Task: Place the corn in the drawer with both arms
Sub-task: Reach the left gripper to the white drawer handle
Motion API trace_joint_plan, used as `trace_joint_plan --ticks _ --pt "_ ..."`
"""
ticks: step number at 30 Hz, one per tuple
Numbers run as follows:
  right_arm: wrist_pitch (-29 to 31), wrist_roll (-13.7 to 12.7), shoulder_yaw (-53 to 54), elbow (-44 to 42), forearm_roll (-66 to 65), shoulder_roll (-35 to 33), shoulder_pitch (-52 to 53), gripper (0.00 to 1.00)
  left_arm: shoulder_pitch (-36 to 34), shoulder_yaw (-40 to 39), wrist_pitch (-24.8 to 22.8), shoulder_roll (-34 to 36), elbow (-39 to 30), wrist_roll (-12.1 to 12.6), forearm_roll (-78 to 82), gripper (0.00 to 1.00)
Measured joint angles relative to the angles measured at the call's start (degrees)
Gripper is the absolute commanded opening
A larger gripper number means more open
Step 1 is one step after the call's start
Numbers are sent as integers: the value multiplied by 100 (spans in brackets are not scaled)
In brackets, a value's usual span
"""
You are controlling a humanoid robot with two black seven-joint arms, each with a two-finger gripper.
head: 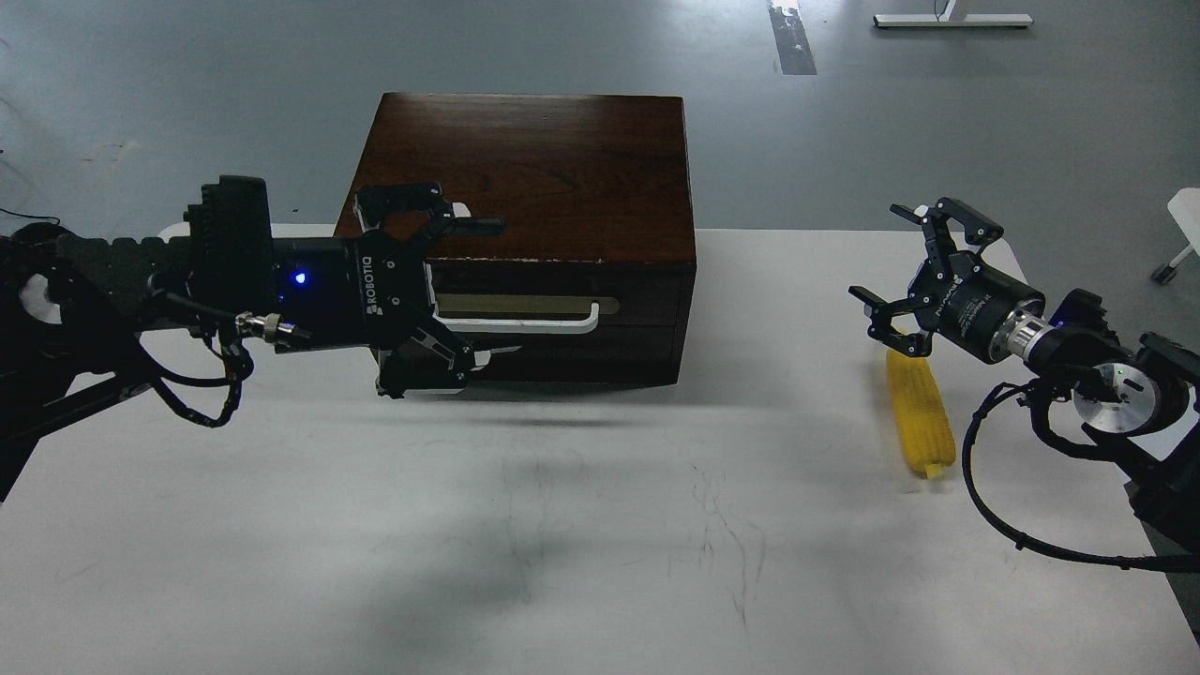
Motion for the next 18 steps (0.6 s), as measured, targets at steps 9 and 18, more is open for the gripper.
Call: trace_joint_plan --ticks 9,18 --pt "-1 0 0 -10 -1 12 -7 100 10 168 -7 -404 646 0 0 77" --pt "3 0 21 -10 -1 -30 -67 100 -4 177 16 -422 660 0 0 64"
